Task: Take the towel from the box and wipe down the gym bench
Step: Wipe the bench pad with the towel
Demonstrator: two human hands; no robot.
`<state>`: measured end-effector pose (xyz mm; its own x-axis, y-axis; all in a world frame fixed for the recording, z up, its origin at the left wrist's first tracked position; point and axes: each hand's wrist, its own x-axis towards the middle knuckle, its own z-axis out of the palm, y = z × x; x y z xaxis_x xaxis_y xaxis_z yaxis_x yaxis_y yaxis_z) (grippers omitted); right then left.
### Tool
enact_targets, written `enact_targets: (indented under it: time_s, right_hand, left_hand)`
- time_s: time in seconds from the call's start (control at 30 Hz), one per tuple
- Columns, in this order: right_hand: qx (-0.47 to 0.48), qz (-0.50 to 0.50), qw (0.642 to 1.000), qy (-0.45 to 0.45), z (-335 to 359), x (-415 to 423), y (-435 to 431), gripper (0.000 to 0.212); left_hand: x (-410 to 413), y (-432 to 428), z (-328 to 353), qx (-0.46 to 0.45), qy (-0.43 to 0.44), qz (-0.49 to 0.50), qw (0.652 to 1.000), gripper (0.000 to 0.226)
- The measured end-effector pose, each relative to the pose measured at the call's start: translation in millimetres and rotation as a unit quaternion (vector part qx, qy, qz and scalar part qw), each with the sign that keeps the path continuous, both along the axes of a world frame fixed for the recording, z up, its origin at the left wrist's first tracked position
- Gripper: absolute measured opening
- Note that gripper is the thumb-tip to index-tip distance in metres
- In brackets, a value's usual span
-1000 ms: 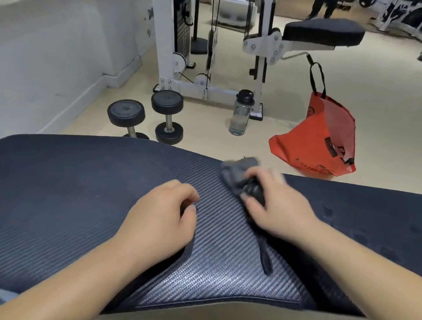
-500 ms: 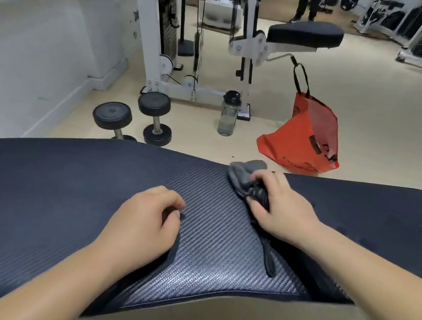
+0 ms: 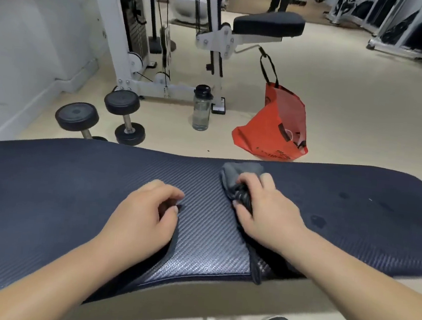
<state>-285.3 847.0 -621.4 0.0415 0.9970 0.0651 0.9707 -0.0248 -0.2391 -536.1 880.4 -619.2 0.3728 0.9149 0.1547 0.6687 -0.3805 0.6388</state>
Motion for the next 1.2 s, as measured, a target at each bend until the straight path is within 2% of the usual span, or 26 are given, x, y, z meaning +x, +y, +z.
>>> enact_targets:
  time_s: [0.07, 0.1, 0.17, 0.2, 0.23, 0.27, 0.3, 0.33, 0.37, 0.43, 0.5, 0.57, 0.7, 0.77, 0.83, 0.9, 0.93, 0.97, 1.03, 1.07, 1.1, 1.13, 1.2]
  right_hand:
    - [-0.013, 0.032, 0.999, -0.005, -0.3, -15.8, -5.9, 0.045]
    - [-0.039, 0.078, 0.996, 0.033, 4.4, -22.8, -9.9, 0.051]
    - [-0.156, 0.138, 0.963, 0.174, 23.5, -16.8, -9.6, 0.064]
    - [-0.219, 0.142, 0.93, 0.26, 32.8, -3.6, -4.1, 0.065]
    - [-0.242, 0.121, 0.896, 0.352, 40.7, 12.1, 1.6, 0.06]
    - [-0.223, 0.077, 0.877, 0.418, 43.9, 29.6, 7.6, 0.053]
    - [-0.171, 0.023, 0.881, 0.441, 45.3, 45.8, 12.9, 0.043]
    - [-0.103, -0.027, 0.906, 0.411, 44.0, 60.4, 18.8, 0.033]
    - [-0.035, -0.068, 0.937, 0.342, 41.0, 72.8, 23.9, 0.026]
    - [0.054, -0.098, 0.968, 0.223, 34.7, 89.4, 29.5, 0.023]
    - [0.053, -0.107, 0.973, 0.195, 31.1, 101.7, 31.4, 0.025]
    - [0.021, -0.111, 0.978, 0.176, 25.4, 111.7, 32.4, 0.027]
    - [-0.037, -0.104, 0.985, 0.135, 19.2, 124.1, 33.4, 0.029]
    - [-0.05, -0.103, 0.984, 0.135, 16.5, 128.5, 34.4, 0.031]
    - [-0.029, -0.11, 0.982, 0.153, 14.3, 132.0, 35.4, 0.035]
    - [0.008, -0.123, 0.977, 0.175, 14.7, 137.0, 37.0, 0.037]
    - [0.021, -0.129, 0.973, 0.188, 15.5, 139.5, 37.4, 0.037]
    - [0.03, -0.134, 0.969, 0.205, 16.9, 140.9, 37.1, 0.036]
    - [0.04, -0.144, 0.959, 0.241, 19.2, 143.4, 35.2, 0.033]
    - [0.046, -0.147, 0.955, 0.255, 20.1, 144.4, 33.9, 0.031]
    - [0.055, -0.147, 0.952, 0.263, 20.4, 145.0, 33.2, 0.029]
    - [0.066, -0.145, 0.95, 0.269, 19.9, 144.9, 33.1, 0.027]
    - [0.087, -0.139, 0.945, 0.282, 19.2, 143.4, 34.5, 0.024]
  left_hand:
    - [20.2, -3.8, 4.3, 0.002, -0.007, 0.002, 1.0, 0.025]
    - [29.8, -7.7, 6.2, 0.005, -0.003, -0.002, 1.0, 0.025]
    - [46.4, -17.9, 10.7, -0.008, 0.024, 0.0, 1.0, 0.033]
    - [53.3, -23.5, 12.6, -0.022, 0.05, 0.006, 0.998, 0.042]
    - [60.2, -29.4, 14.7, -0.03, 0.081, 0.01, 0.996, 0.055]
    - [68.0, -34.8, 17.7, -0.033, 0.111, 0.01, 0.993, 0.069]
    - [77.1, -38.8, 19.1, -0.036, 0.135, 0.005, 0.99, 0.084]
    - [87.4, -40.8, 18.9, -0.037, 0.157, -0.001, 0.987, 0.095]
    - [98.2, -40.4, 17.6, -0.027, 0.183, -0.007, 0.983, 0.102]
    - [115.8, -26.9, 7.8, 0.041, 0.231, -0.016, 0.972, 0.091]
    - [123.8, 3.5, -4.9, 0.114, 0.259, -0.032, 0.959, 0.066]
    - [125.4, 40.7, -10.2, 0.142, 0.291, -0.035, 0.945, 0.058]
    - [153.6, 60.7, -11.6, 0.089, 0.261, 0.051, 0.96, 0.046]
    - [174.1, 33.2, -19.0, 0.104, 0.223, 0.012, 0.969, 0.046]
    - [176.7, 5.5, -22.1, 0.149, 0.172, -0.131, 0.965, 0.051]
    - [167.3, 28.8, -20.9, 0.143, 0.171, -0.229, 0.948, 0.054]
    - [164.3, 48.1, -21.9, 0.145, 0.198, -0.224, 0.943, 0.054]
    - [162.9, 67.8, -22.3, 0.141, 0.218, -0.178, 0.949, 0.053]
    - [164.7, 84.9, -21.2, 0.099, 0.215, -0.029, 0.971, 0.048]
    - [170.9, 76.8, -22.6, 0.088, 0.207, 0.009, 0.974, 0.045]
    - [177.2, 60.6, -23.6, 0.092, 0.2, 0.007, 0.975, 0.045]
    - [180.7, 37.9, -23.3, 0.109, 0.192, -0.04, 0.974, 0.046]
    - [170.1, -1.3, -15.7, 0.128, 0.133, -0.219, 0.958, 0.049]
